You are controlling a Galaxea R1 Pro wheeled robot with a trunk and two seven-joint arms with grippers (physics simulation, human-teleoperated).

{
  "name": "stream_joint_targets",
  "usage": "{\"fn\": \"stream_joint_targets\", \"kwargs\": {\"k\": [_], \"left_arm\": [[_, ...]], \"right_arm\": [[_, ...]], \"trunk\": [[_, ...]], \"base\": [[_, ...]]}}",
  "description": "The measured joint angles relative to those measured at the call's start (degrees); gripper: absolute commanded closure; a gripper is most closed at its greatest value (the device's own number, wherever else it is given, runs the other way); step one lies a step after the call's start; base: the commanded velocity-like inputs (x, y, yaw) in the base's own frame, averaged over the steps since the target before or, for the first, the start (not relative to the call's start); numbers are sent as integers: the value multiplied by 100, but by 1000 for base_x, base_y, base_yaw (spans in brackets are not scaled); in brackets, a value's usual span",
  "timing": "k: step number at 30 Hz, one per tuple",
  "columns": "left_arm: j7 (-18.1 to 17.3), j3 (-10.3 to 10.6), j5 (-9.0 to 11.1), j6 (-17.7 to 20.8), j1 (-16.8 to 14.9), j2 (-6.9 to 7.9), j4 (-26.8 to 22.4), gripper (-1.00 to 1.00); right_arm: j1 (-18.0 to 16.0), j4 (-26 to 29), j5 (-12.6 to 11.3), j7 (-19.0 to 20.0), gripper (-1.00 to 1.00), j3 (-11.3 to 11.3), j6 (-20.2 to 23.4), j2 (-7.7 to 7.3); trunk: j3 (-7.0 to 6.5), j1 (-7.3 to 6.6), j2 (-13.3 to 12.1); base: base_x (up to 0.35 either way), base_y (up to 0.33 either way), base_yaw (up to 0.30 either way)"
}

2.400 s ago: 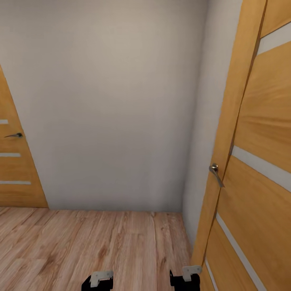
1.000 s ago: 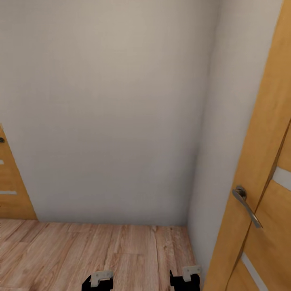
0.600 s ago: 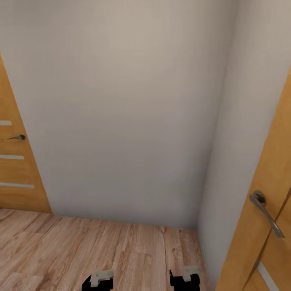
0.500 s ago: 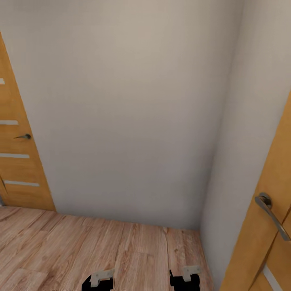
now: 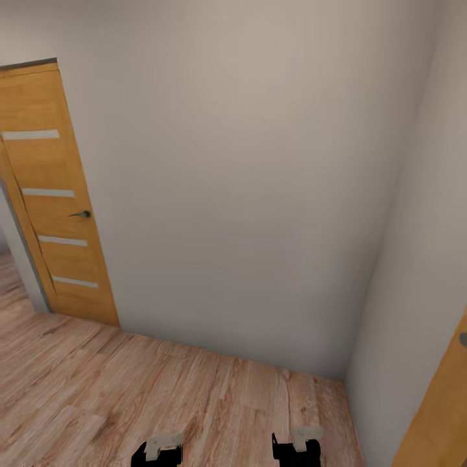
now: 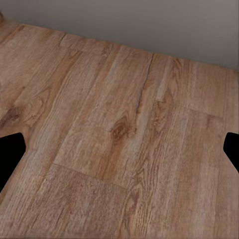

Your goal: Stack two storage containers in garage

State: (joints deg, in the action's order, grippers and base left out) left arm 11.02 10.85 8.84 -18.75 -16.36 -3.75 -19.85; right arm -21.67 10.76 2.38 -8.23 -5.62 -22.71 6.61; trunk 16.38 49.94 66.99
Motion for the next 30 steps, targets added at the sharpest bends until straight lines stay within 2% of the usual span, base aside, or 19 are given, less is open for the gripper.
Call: {"fn": "stream_joint_targets", "kwargs": {"k": [9, 30], "left_arm": [[1, 1, 5, 0, 0, -5, 1, -100], [1, 9, -26, 0, 0, -6, 1, -100]], "right_arm": [[0, 0, 0, 3, -100, -1, 1, 0], [0, 0, 0, 0, -100, -1, 3, 0]], "trunk": [[0, -3, 1], [0, -3, 1]], "base": [[110, 0, 263], [331, 0, 263]]}}
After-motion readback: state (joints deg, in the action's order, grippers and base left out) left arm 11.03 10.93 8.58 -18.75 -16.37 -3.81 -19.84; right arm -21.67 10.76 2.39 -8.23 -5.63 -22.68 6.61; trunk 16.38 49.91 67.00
